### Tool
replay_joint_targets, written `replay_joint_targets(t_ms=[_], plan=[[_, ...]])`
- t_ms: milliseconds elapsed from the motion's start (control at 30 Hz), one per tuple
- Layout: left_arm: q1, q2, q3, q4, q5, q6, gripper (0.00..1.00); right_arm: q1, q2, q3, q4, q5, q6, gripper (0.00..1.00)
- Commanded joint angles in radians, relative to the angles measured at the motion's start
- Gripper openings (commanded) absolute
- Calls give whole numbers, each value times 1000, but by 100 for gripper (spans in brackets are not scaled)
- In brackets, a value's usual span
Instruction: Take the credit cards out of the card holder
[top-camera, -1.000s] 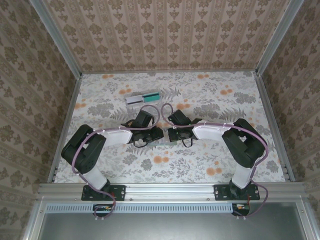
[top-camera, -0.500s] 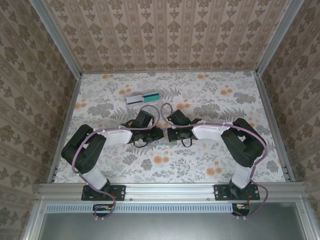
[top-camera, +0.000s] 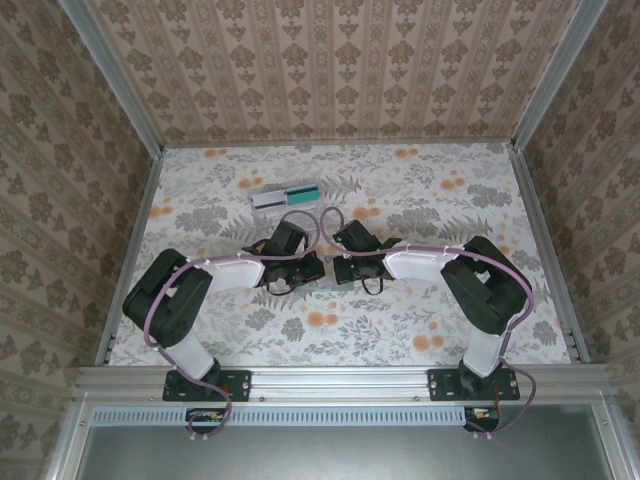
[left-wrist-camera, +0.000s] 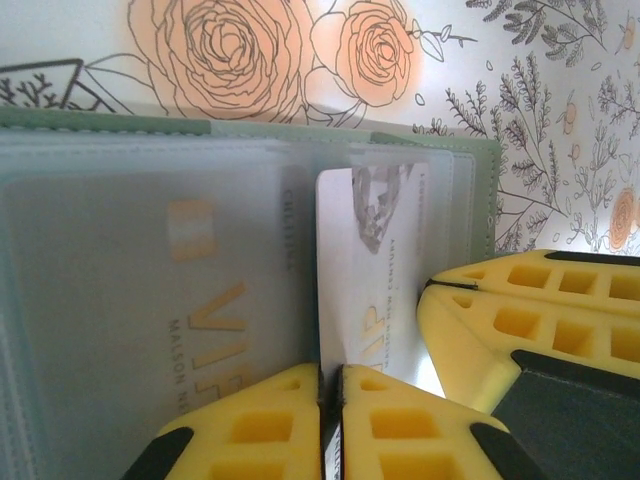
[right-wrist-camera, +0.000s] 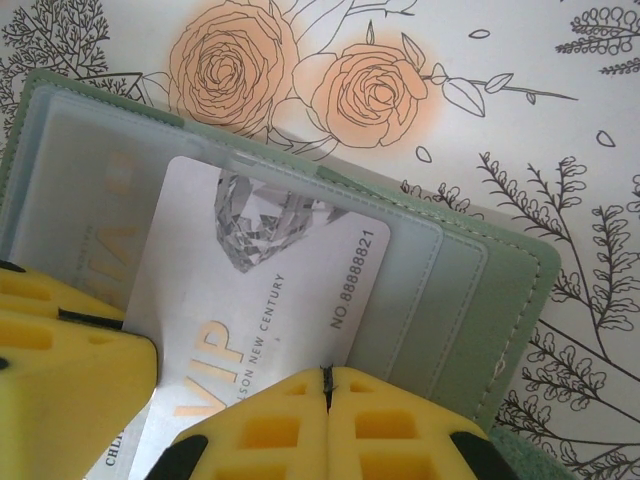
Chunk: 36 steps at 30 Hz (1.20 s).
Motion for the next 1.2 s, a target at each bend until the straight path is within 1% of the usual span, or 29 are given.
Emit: replay_joint_targets(t_ms=[0,367,700,933,1100,1167], plan=[[7,-2,-7,-25,9,11,8,8,26,0,-38,5,16,5],[76,-47,-35,-58,32,56,6,7,28,-5,-39,13,16,5],[123,-62,-75,-37,75,84,6,7,22,-10,-39,12,16,5],[170,-104,-95,-59,100,117,6,6,21,-11,-38,12,17,5],[199,-149,-109,-63,150,108,7,7,19,-11,-38,14,16,5],[204,-175,-93,-100,154,125,7,6,20,-11,-36,14,16,5]])
